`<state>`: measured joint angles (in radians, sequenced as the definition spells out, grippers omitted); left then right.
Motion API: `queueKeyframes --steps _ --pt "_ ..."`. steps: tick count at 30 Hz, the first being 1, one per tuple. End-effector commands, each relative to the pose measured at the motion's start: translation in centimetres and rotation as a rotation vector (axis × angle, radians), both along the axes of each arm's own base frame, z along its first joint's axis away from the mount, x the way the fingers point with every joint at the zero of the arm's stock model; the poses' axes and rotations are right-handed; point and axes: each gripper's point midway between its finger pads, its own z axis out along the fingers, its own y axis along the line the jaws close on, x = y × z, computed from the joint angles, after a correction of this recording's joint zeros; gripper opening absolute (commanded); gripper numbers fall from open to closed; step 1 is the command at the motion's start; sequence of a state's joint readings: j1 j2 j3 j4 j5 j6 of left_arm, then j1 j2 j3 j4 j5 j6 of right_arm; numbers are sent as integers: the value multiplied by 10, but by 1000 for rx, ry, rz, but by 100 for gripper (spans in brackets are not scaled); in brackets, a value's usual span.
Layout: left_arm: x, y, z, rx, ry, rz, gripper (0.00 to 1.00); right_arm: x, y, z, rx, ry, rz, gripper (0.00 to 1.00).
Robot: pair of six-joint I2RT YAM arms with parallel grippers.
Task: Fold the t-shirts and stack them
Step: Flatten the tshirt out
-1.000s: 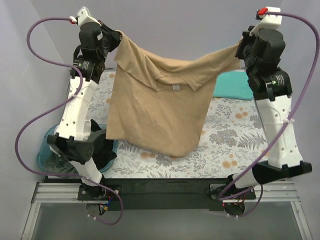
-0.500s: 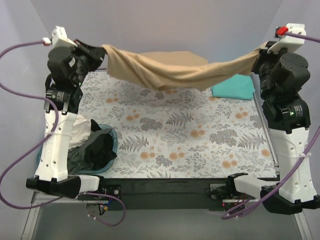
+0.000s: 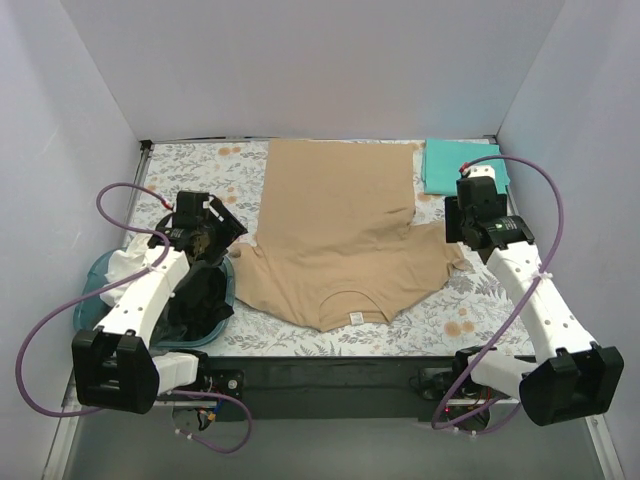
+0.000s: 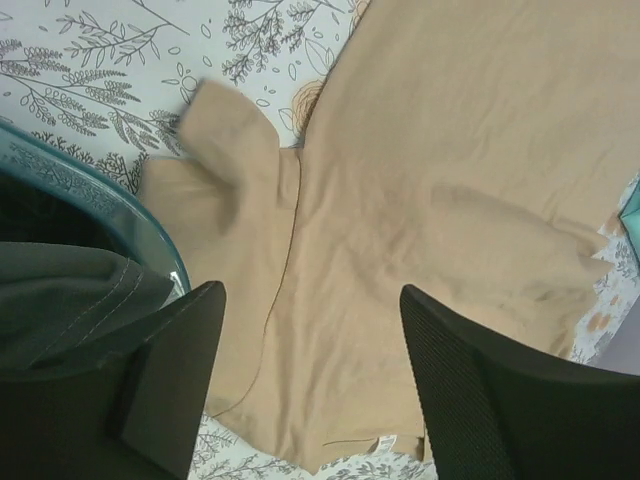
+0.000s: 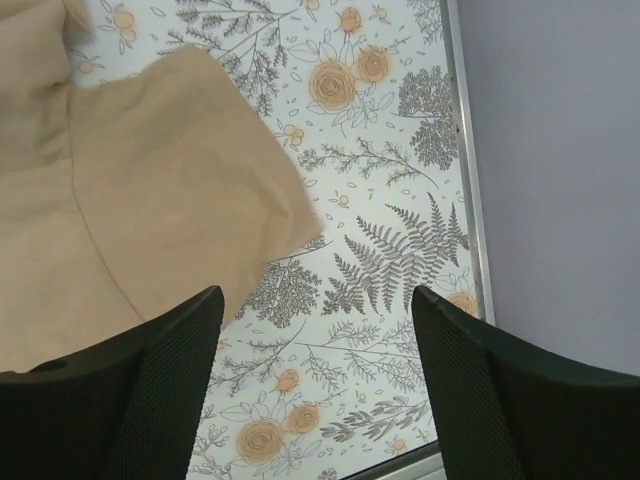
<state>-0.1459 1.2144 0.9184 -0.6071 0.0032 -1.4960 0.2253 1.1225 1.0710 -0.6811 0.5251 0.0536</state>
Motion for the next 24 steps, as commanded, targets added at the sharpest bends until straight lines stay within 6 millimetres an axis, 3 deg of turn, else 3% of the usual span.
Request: queueKeyframes --steps 1,3,8,11,14,16,18,19,20,23,24 --pt "12 -2 24 -17 -76 12 73 7 -5 7 27 -45 -91 84" --pt "18 -5 32 -17 -102 0 82 14 1 8 54 -45 -86 91" --pt "28 -22 34 -47 -115 -63 84 29 29 6 154 -45 36 98" --pt "31 -45 24 -57 -97 -124 84 44 74 2 303 -69 240 98" --pt "25 -83 6 -57 -64 -229 84 60 117 3 432 -89 423 98" --pt "12 -112 -14 -56 -11 -316 85 72 134 -10 463 -57 477 98" --pt "-3 -132 -28 -68 33 -377 85 91 151 -3 470 -74 533 98" --pt "-15 -145 -36 -70 58 -407 85 101 158 -22 462 -24 542 98" --pt "-27 -146 -53 -54 99 -418 85 109 163 -28 454 -10 555 98" --pt "-55 -151 -78 -39 171 -426 85 145 179 -53 446 37 578 98" --pt "-62 -153 -83 -35 179 -429 86 154 183 -81 452 97 567 98"
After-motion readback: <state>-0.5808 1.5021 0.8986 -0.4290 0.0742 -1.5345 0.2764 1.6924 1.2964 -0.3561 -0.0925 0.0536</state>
